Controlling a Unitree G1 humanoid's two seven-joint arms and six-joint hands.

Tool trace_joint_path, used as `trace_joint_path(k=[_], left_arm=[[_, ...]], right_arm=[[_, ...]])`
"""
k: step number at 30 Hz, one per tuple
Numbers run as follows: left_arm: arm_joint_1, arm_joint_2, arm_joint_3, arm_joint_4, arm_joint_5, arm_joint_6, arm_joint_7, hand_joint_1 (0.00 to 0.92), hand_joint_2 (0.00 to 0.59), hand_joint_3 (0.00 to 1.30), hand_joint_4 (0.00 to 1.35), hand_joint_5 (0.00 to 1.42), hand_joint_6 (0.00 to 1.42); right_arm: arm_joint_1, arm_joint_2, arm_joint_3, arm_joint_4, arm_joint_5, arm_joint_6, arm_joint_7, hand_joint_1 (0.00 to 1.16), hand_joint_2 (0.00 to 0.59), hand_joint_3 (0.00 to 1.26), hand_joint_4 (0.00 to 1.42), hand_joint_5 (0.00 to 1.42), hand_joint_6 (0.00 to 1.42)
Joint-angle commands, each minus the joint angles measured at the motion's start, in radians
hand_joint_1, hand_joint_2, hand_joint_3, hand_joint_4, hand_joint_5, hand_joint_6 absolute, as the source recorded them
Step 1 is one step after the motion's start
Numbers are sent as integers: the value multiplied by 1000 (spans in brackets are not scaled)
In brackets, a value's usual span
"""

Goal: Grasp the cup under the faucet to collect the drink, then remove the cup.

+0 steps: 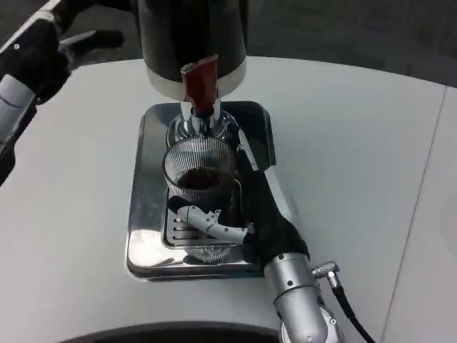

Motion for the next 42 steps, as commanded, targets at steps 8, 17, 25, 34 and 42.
trace_joint_path(k=[8, 17, 25, 34, 42], left_arm=[[182, 0, 94, -103, -9, 84, 47, 0, 190, 135, 29, 195, 152], [215, 2, 112, -137, 2, 103, 58, 0, 190, 149, 33, 194, 124], [198, 5, 98, -124, 8, 107, 54, 0, 191, 150, 39, 193, 116], [199, 2, 84, -123, 12, 108, 54, 0, 190, 148, 33, 193, 108], [209, -1, 86, -132, 10, 113, 54, 0, 188, 142, 30, 188, 106]], right_arm=[[-68, 68, -26, 176, 58, -40, -26, 841, 165, 204, 366, 294, 308], [-128, 73, -49, 275, 73, -108, -99, 960, 165, 549, 700, 624, 654], [-131, 77, -53, 279, 67, -164, -171, 1043, 127, 695, 842, 837, 909], [-93, 69, -17, 200, 27, -177, -225, 1074, 99, 749, 932, 928, 1082], [-29, 43, 42, 72, -38, -134, -209, 1073, 99, 749, 953, 944, 1129]])
